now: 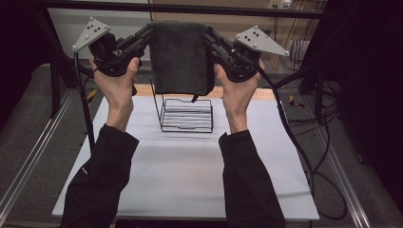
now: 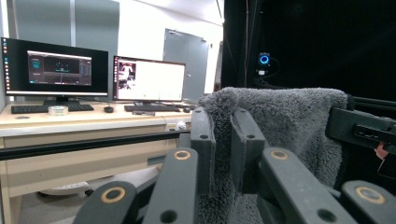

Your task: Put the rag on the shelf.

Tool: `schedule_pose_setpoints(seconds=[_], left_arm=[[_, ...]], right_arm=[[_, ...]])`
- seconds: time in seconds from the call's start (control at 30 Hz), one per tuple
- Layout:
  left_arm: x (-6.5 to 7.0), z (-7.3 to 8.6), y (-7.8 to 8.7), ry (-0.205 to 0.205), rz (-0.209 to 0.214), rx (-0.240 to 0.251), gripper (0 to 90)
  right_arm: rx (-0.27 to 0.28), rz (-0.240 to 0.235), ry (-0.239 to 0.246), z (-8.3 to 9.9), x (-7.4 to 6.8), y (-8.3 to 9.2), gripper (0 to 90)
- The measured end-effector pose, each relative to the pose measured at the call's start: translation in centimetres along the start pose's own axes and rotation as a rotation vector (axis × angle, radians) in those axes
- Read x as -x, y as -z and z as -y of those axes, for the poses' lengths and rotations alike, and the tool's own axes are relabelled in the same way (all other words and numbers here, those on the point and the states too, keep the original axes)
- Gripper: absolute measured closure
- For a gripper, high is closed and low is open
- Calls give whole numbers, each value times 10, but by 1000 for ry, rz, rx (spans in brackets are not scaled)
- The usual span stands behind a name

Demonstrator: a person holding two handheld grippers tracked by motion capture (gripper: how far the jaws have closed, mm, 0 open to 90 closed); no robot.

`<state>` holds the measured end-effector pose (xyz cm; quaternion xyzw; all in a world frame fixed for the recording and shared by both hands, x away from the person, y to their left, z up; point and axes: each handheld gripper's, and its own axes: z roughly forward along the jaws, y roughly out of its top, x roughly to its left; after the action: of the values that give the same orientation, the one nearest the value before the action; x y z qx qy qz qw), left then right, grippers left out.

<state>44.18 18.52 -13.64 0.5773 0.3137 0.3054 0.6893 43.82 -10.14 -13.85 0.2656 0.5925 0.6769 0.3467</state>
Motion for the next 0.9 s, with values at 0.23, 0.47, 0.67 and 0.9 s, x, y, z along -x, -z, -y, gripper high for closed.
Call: schedule_pose_setpoints(seconds=[0.23,0.47,0.67,0.9], left_arm=[[-2,-10,-9,0,-8,14,807],[-4,-21,-19,2,-13,26,807],[-7,-27,-27,11,-12,39,807],[-14,-30,-37,31,-11,46,807]], right_arm=[[14,-3,2,-7,6,-10,787],[31,7,9,-18,13,-17,788],[37,14,18,-24,20,-26,788],[39,20,43,-29,29,-37,789]])
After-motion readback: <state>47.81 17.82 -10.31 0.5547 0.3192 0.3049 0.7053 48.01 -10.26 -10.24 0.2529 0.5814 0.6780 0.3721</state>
